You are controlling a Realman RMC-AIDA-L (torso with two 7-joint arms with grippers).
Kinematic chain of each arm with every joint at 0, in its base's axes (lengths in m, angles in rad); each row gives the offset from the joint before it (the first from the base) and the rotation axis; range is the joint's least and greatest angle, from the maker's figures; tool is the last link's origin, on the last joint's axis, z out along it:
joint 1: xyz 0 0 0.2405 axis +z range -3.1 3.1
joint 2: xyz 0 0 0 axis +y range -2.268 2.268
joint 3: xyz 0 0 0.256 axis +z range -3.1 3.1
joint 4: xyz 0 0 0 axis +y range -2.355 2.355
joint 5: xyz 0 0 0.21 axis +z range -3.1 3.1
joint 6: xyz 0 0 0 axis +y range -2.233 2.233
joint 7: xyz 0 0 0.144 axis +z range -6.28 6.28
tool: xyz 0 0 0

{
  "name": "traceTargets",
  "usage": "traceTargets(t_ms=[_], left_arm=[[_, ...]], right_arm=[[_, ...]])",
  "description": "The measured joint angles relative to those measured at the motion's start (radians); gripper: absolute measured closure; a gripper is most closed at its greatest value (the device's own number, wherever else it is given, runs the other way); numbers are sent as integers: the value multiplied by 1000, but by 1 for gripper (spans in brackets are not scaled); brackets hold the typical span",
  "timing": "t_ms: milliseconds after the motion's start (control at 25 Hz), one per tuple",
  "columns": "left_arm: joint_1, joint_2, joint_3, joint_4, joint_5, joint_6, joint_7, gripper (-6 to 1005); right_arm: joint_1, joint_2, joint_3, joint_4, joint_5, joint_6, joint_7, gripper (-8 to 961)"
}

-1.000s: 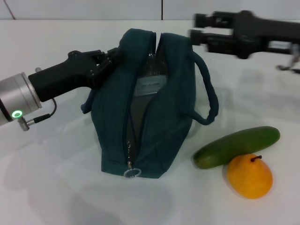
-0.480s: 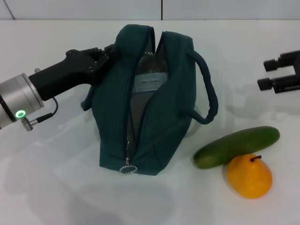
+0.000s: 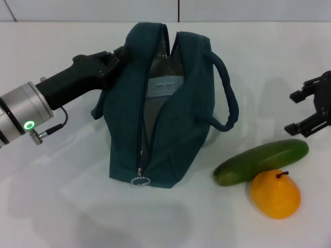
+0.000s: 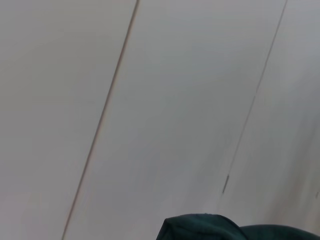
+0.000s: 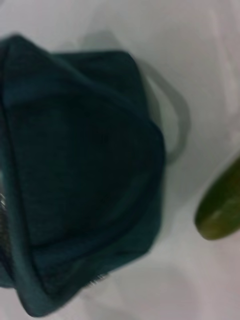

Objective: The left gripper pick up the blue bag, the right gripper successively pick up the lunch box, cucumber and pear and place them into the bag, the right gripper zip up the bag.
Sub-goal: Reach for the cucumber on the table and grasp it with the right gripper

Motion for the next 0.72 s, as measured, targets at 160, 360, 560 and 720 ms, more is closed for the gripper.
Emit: traceTargets(t_ms=[160, 360, 560, 720], left_arm=[[-1, 0, 1, -4, -15, -1, 0, 924], [-2, 0, 1, -10, -24, -1, 1, 924], [-7, 0, 0, -13, -24, -1, 1, 923], [-9, 1, -1, -13, -24, -1, 1, 923]], right_arm=[[45, 11, -49, 1, -72, -32, 17, 83], [66, 15, -134, 6, -99, -43, 29, 75], [68, 25, -205, 7, -111, -29, 28, 87], [71, 54, -236, 7, -170, 9, 28, 97]])
